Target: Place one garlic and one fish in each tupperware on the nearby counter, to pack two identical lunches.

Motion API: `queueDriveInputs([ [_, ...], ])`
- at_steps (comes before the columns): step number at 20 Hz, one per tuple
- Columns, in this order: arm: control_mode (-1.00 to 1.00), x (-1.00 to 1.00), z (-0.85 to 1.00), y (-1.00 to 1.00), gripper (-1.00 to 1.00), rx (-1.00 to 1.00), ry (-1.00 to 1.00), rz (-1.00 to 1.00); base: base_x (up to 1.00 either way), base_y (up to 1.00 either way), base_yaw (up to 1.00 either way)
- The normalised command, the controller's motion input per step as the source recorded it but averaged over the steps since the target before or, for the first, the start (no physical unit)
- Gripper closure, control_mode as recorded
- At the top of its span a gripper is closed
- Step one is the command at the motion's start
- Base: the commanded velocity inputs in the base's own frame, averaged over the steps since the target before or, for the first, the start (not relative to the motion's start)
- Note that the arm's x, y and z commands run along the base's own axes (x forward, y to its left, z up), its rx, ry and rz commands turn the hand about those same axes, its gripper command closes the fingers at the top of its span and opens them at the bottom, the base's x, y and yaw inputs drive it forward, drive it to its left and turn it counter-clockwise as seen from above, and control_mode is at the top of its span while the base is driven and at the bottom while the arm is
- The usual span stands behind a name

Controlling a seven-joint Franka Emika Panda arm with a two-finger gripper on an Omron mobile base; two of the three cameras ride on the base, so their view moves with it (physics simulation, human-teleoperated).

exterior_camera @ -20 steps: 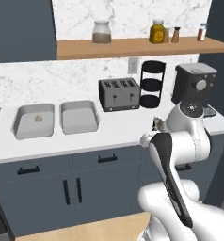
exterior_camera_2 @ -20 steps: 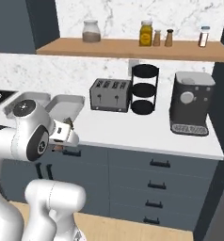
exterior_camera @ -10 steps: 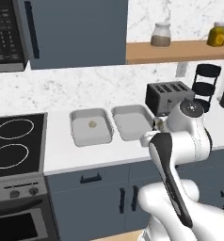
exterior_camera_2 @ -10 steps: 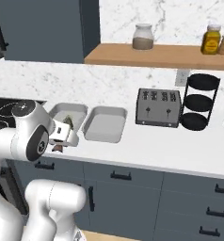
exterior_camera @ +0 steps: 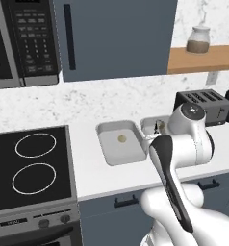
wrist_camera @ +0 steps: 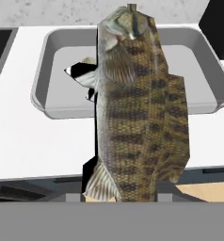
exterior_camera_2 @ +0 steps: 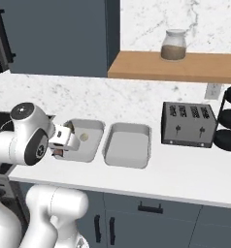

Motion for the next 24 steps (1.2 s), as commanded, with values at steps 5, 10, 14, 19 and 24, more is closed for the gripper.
queueDriveInputs([
  [5,-1.00,0.13,-0.15,0.00,1.00,0.00,0.00,-0.02,0.11,0.00,-0.03],
  [10,-1.00,0.25,-0.33,0.07,1.00,0.00,0.07,0.00,0.00,0.00,0.00],
  [14,-1.00,0.63,-0.23,0.53,1.00,0.00,0.13,0.04,0.00,0.00,0.00],
  [19,-1.00,0.81,-0.01,0.83,1.00,0.00,0.17,0.11,0.00,0.00,0.00],
  [24,-1.00,0.72,-0.02,0.59,1.00,0.00,0.21,0.03,0.00,0.00,0.00],
])
